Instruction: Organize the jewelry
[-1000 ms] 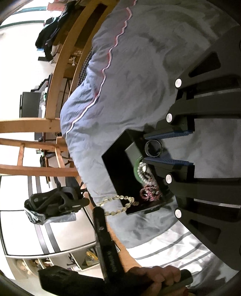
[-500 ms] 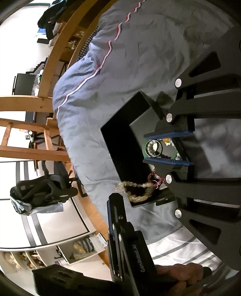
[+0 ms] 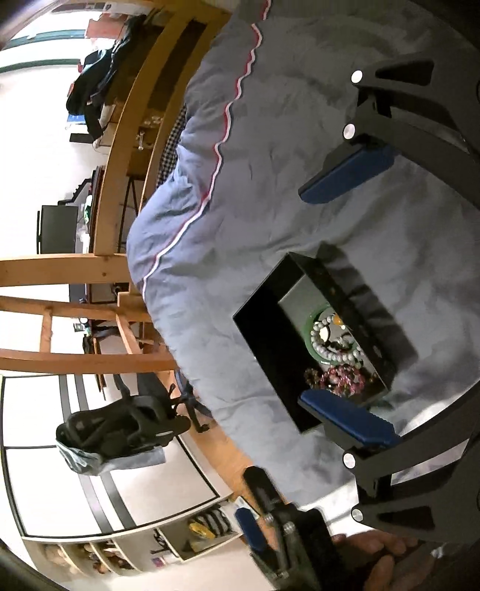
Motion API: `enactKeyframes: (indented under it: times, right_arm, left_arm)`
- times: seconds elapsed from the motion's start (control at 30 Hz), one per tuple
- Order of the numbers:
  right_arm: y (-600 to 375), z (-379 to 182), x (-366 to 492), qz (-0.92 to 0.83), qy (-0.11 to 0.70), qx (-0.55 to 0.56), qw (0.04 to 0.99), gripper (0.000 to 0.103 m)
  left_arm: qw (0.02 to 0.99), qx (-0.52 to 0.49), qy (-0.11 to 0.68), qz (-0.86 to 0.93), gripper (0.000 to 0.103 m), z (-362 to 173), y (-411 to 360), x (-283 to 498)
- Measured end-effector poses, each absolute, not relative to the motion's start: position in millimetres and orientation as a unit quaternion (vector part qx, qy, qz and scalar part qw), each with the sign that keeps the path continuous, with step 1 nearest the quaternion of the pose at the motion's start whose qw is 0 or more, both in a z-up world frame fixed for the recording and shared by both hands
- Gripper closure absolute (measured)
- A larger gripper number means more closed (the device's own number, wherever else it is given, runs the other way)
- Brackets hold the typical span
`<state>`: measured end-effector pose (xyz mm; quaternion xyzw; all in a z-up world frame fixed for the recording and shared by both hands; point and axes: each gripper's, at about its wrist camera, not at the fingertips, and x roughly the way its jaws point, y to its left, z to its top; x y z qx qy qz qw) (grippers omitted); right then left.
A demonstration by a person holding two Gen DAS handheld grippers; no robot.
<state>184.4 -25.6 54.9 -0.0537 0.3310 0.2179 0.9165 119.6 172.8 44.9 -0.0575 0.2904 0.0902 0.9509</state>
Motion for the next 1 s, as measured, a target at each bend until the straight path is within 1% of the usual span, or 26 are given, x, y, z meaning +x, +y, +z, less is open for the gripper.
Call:
enactKeyframes:
  times: [0.17, 0.33, 0.6, 0.83, 1.0]
  right_arm:
    - [-27.5, 69.9, 156.2, 0.219, 0.335, -0.048, 0.915, 0.004]
    - [-24.0, 72.4, 124.5, 0.221, 0.342, -0.071, 0.911, 0.004]
    - [-25.7, 68.4, 97.0, 0.228, 0.358, -0.06, 0.903, 0.004]
    - [-29.1, 58.3, 84.1, 0.234, 0.365, -0.059, 0.899, 0.004]
    - [-32.4, 53.3, 79.4, 0.234, 0.369, -0.059, 0.897, 0.004]
  left_arm:
    - [0.951, -0.047, 0.296, 0.073, 0.006, 49.6, 162.0, 97.1]
    - [0.948, -0.055, 0.309, 0.057, 0.006, 46.4, 156.9, 70.7]
    - [0.941, 0.002, 0.331, 0.066, 0.006, 37.5, 142.4, 38.8]
    - [0.938, -0.035, 0.339, 0.066, 0.006, 36.4, 153.8, 23.8]
    - [0.939, -0.025, 0.337, 0.07, 0.006, 36.8, 146.2, 18.4]
